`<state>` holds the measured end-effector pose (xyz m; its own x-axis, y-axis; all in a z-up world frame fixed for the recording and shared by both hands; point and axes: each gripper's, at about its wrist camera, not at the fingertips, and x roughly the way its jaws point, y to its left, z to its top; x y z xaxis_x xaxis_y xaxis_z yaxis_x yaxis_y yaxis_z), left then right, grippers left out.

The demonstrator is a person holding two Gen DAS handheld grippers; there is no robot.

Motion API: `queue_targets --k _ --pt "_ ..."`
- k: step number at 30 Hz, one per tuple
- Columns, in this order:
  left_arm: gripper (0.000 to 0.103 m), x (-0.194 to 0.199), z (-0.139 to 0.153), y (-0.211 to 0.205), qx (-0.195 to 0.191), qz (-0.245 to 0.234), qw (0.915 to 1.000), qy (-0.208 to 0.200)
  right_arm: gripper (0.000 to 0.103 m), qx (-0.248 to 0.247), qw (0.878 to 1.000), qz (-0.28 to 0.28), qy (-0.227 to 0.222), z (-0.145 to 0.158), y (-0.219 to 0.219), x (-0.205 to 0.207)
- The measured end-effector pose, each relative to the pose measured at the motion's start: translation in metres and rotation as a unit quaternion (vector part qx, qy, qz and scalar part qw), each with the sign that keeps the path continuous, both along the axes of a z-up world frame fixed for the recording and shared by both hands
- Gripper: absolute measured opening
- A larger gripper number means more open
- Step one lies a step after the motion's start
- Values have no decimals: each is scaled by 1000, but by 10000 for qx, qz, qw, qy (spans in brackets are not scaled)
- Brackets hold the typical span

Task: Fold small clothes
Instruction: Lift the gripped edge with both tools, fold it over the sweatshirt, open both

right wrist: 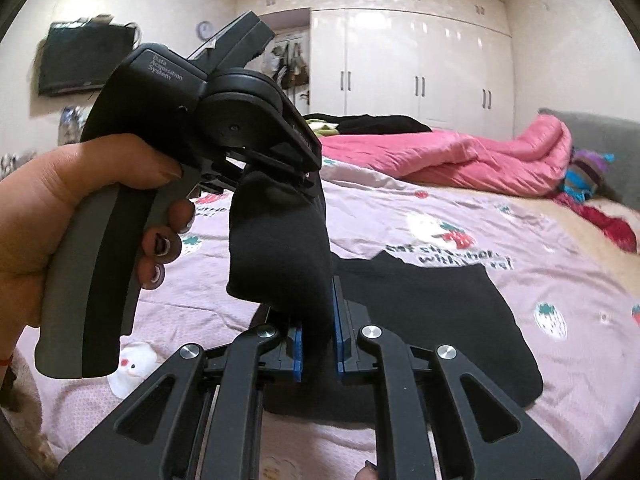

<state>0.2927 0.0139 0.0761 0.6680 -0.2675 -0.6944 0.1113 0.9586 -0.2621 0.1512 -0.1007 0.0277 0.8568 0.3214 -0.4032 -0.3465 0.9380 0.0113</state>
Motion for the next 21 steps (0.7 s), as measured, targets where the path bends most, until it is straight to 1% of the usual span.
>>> queue_targets --k 10,15,21 --pt "15 6 -2 -39 133 -199 9996 175 10 321 9990 -246 203 -5 -35 0" --pt "15 13 -10 -58 148 -292 9990 306 10 469 9975 -363 395 -14 -49 -1" --pt "15 24 -26 -90 185 -442 9975 524 10 644 9942 -559 661 -28 -71 4"
